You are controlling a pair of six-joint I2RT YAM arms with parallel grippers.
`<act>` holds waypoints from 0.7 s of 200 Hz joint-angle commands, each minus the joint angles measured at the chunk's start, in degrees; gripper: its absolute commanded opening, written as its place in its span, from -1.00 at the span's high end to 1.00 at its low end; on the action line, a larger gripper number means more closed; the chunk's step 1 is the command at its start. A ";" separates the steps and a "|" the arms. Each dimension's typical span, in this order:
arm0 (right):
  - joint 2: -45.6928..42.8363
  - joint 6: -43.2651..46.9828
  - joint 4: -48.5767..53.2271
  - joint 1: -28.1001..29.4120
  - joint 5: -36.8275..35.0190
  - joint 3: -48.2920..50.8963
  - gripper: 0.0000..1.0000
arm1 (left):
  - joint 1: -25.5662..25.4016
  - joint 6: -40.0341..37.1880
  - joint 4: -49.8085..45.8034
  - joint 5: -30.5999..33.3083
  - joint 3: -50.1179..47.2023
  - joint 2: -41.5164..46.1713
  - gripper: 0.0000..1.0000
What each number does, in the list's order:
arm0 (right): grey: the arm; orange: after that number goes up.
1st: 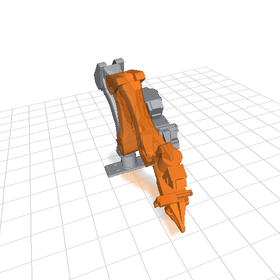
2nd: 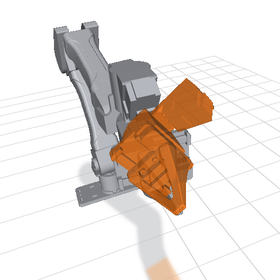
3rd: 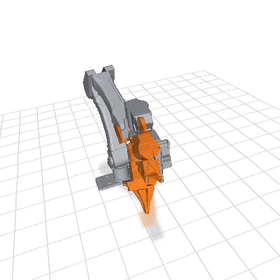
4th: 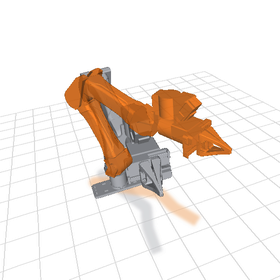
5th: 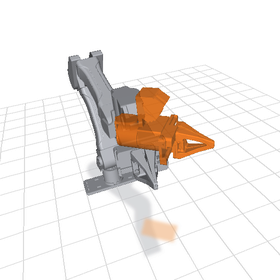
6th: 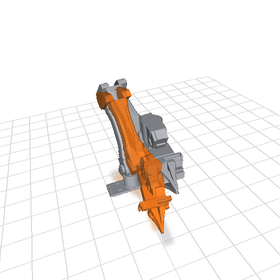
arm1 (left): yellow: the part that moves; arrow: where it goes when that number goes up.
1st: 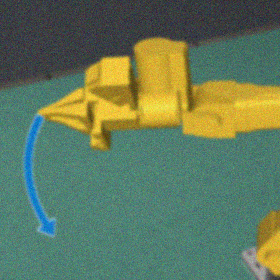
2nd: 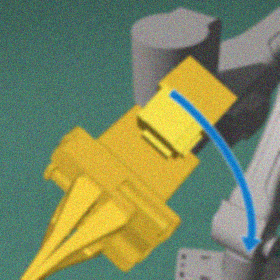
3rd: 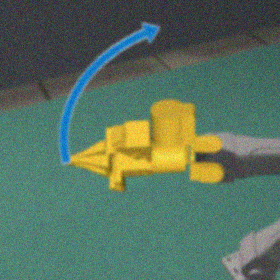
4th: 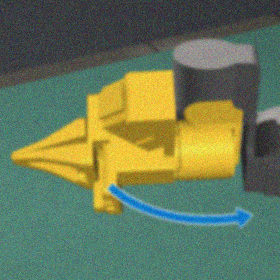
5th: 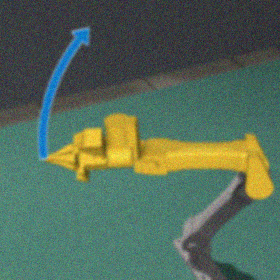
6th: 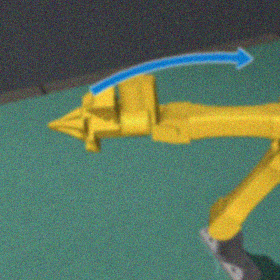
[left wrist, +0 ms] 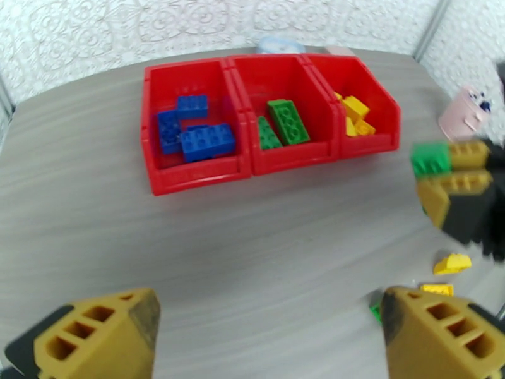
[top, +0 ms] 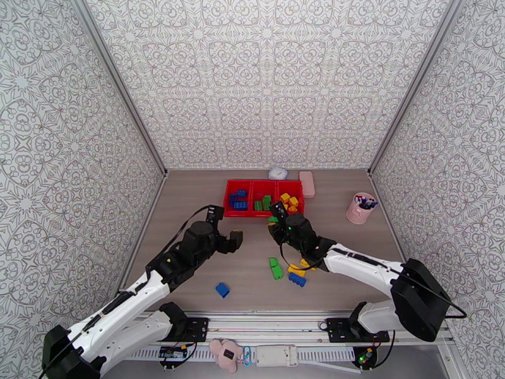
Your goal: Sort the legos into containers by color
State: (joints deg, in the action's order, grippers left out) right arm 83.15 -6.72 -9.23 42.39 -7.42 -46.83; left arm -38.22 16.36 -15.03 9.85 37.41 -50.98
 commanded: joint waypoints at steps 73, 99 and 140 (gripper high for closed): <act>25.48 -5.36 4.53 -7.25 8.68 -27.11 1.00 | -5.88 -7.82 8.25 -3.88 -6.34 3.11 -0.99; 32.11 -6.21 6.14 -8.44 9.64 -34.71 1.00 | -6.16 -8.18 8.43 -4.22 -6.47 3.26 -0.99; 40.62 -6.72 8.14 -9.67 9.10 -44.59 0.95 | -6.23 -8.54 8.98 -4.46 -6.83 2.99 -0.99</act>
State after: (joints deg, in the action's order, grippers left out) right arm 119.70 -12.21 -3.86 33.32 0.93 -85.49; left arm -43.83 8.91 -7.42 6.63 31.42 -48.31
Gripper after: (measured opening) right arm 0.271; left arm 0.995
